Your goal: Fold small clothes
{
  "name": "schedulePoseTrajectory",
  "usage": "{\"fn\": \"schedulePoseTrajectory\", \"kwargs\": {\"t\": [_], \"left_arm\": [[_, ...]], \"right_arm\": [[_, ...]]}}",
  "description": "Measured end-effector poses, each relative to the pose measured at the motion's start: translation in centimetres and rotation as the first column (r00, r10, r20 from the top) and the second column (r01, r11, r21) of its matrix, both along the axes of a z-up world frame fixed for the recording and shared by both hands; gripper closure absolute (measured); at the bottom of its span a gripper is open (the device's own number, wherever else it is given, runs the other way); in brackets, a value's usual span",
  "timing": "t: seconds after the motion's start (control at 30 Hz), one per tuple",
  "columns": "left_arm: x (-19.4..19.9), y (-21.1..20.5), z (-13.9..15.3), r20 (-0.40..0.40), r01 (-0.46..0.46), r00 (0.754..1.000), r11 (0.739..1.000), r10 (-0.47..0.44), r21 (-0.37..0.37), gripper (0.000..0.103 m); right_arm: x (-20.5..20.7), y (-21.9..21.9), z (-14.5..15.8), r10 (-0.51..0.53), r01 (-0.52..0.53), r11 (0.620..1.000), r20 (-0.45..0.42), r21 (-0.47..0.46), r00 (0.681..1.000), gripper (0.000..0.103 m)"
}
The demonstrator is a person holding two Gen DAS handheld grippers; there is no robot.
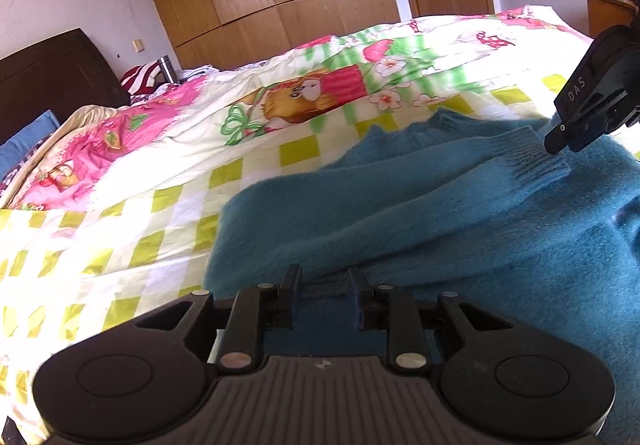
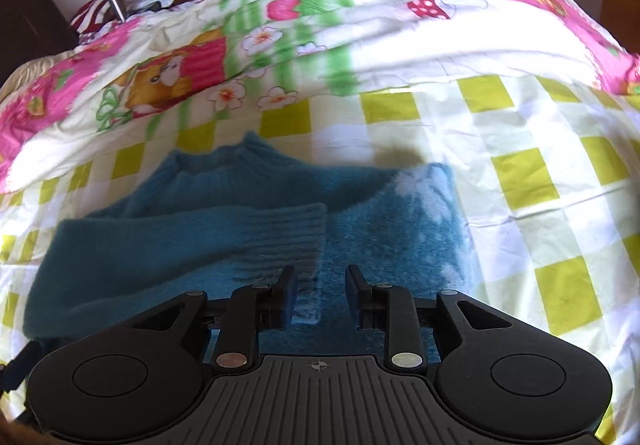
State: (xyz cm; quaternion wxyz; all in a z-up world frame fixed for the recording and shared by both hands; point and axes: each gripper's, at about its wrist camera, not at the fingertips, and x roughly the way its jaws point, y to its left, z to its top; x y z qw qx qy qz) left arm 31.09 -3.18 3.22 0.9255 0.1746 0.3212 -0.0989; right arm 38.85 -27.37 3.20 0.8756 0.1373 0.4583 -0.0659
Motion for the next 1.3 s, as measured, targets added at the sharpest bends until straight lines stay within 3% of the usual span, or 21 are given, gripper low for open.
{"fn": "schedulePoseTrajectory", "kwargs": {"t": [0.1,0.2,0.33,0.47,0.6,0.7,0.8,0.93,1.07,1.17,1.3], "left_arm": [[0.0,-1.3,-0.4,-0.001,0.033,0.999,0.999,-0.033,0.012,0.06],[-0.1,-2.2,-0.9,-0.017,0.049,0.999,0.999,-0.049,0.017,0.06],[-0.1,-2.8,-0.8,-0.025,0.044,0.999,0.999,-0.044,0.01,0.06],[-0.3,-2.9,0.1,0.023,0.054,0.998,0.998,-0.055,0.022,0.059],[0.2,-3.0,0.6,0.055,0.062,0.996,0.998,-0.063,0.02,0.054],[1.3,-3.5,-0.7,0.033,0.071,0.997,0.996,-0.073,0.059,0.049],[2.5,-3.6,-2.9,-0.053,0.095,0.995,0.99,-0.09,0.103,0.048],[1.9,-3.2,-2.6,-0.038,0.122,0.992,0.984,-0.118,0.131,0.047],[1.6,-1.7,-1.5,-0.035,0.082,0.996,0.992,-0.079,0.091,0.047],[2.0,-1.1,-2.6,-0.085,0.064,0.995,0.992,-0.055,0.107,0.047],[1.1,-1.1,-2.6,-0.058,0.09,0.995,0.987,-0.083,0.13,0.047]], "right_arm": [[0.9,-1.2,-1.4,0.004,-0.002,0.991,-0.012,0.131,1.0,0.057],[2.3,-1.0,-3.0,0.017,-0.012,0.977,-0.02,0.213,1.0,0.057],[3.1,-1.1,-2.7,-0.001,0.007,0.977,-0.029,0.211,1.0,0.089],[1.4,-2.8,0.8,-0.005,-0.005,0.965,0.038,0.263,0.999,0.097],[0.7,-4.5,1.1,-0.058,0.048,0.977,0.043,0.206,0.997,0.097],[1.9,-4.7,-2.2,-0.052,0.063,0.982,-0.065,0.176,0.997,0.091],[1.4,-3.3,-1.9,-0.014,0.017,0.996,-0.037,0.085,0.999,0.088],[-0.4,-2.2,0.5,0.033,-0.032,0.999,0.024,-0.012,0.999,0.087],[-1.5,-0.8,1.1,0.103,-0.099,0.991,0.041,-0.092,0.994,0.087],[-0.5,-0.9,-1.8,0.092,-0.099,0.991,-0.078,-0.091,0.993,0.087],[-2.1,-0.6,-0.3,0.107,-0.11,0.99,-0.038,-0.092,0.994,0.087]]}}
